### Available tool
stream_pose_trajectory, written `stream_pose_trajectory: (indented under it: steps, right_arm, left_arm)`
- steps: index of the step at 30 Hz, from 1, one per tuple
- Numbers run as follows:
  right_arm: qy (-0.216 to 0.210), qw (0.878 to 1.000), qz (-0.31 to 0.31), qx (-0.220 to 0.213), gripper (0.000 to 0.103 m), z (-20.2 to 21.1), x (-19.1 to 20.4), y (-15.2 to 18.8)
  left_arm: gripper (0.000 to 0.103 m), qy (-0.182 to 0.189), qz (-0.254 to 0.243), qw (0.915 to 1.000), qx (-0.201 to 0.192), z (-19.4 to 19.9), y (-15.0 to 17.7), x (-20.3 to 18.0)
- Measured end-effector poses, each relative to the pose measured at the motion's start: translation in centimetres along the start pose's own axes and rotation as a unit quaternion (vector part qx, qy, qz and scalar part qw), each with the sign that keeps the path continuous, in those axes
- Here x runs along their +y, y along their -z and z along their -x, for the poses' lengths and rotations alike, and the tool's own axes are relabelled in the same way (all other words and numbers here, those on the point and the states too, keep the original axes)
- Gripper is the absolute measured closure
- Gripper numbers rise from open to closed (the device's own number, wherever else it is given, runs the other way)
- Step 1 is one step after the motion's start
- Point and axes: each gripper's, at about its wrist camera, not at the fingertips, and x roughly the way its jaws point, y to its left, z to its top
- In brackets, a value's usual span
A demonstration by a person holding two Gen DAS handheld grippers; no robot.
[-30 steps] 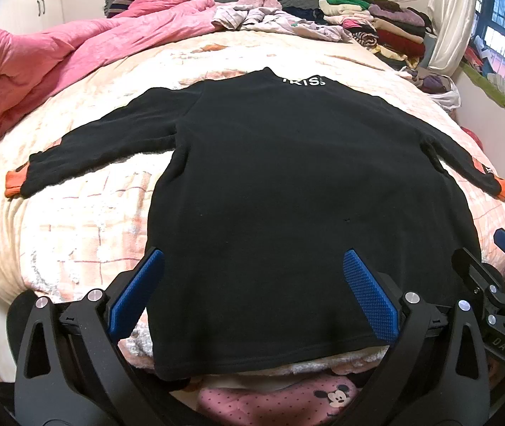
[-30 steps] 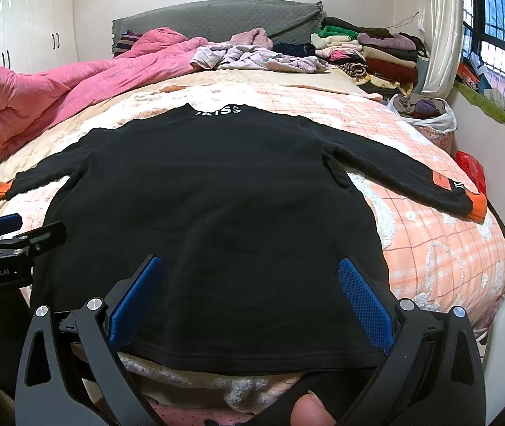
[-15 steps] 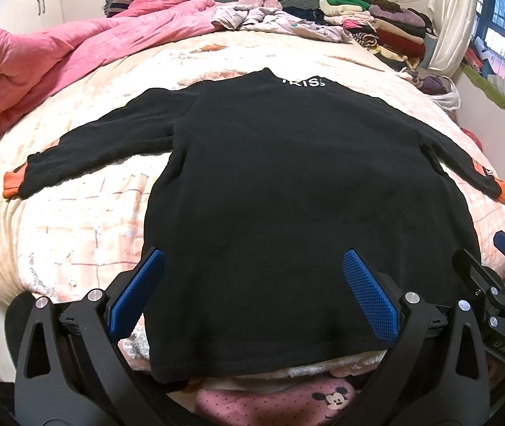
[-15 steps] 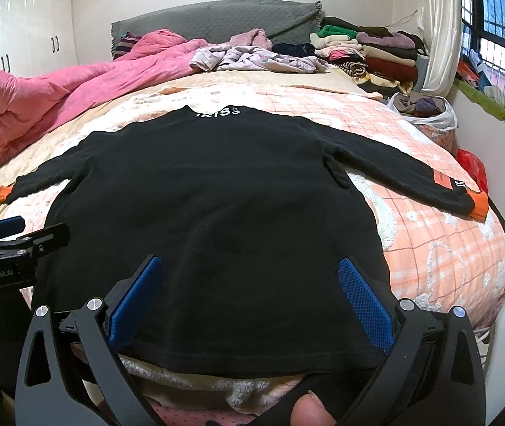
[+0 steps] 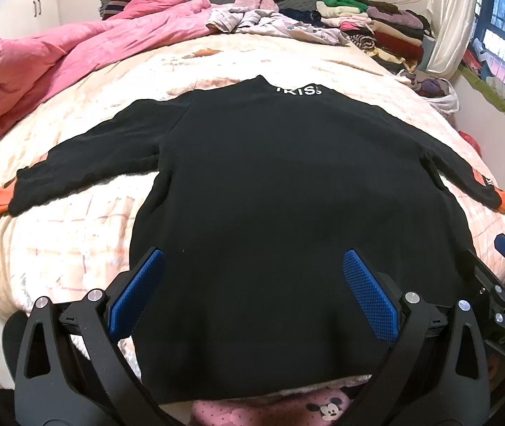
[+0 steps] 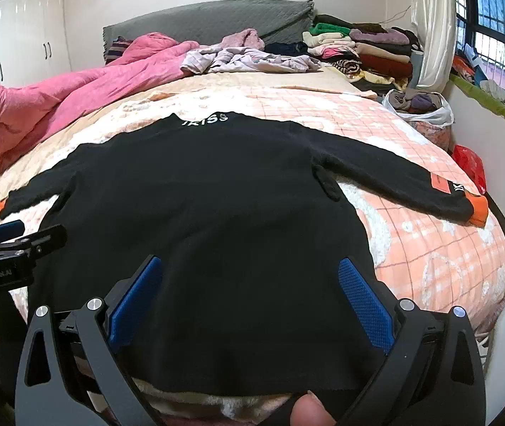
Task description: Fold small clothes
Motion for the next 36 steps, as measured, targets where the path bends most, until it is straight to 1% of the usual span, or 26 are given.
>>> stream_pose_trajectory:
  steps: [7,14,22,28,30,36]
  right_arm:
    - [0.013,1.0,0.006,-0.006,0.004,-0.9,-0.9,-1.5]
    - [0.029,0.999,-0.012,-0.012,0.004,-2.3,-2.4,-4.3]
    - [0.053,0.998,-0.041,-0.01,0.004,-4.3,-4.9,-6.4]
    - [0.076,0.994,-0.073,-0.009,0.004,-5.9,-7.9,-7.8]
    - [0.083,0.993,-0.085,-0.009,0.004,-6.2,-9.1,-8.0]
    - [0.123,0.982,-0.143,-0.008,0.004,-7.2,-14.4,-8.3]
  left_arm:
    - [0.008,0.004,-0.015,0.9999,0.0,-1.4,-1.9,-0.8]
    - [0.008,0.01,-0.018,0.9998,0.001,-3.2,-4.5,-1.5]
    - [0.008,0.017,-0.014,0.9997,0.007,-5.2,-7.4,-2.1]
    - [0.008,0.023,-0.01,0.9996,0.015,-7.0,-9.4,-2.6]
    - [0.008,0.02,-0.009,0.9996,0.016,-7.6,-10.1,-2.7]
    - [0.008,0.021,-0.012,0.9995,0.021,-9.6,-12.0,-3.1]
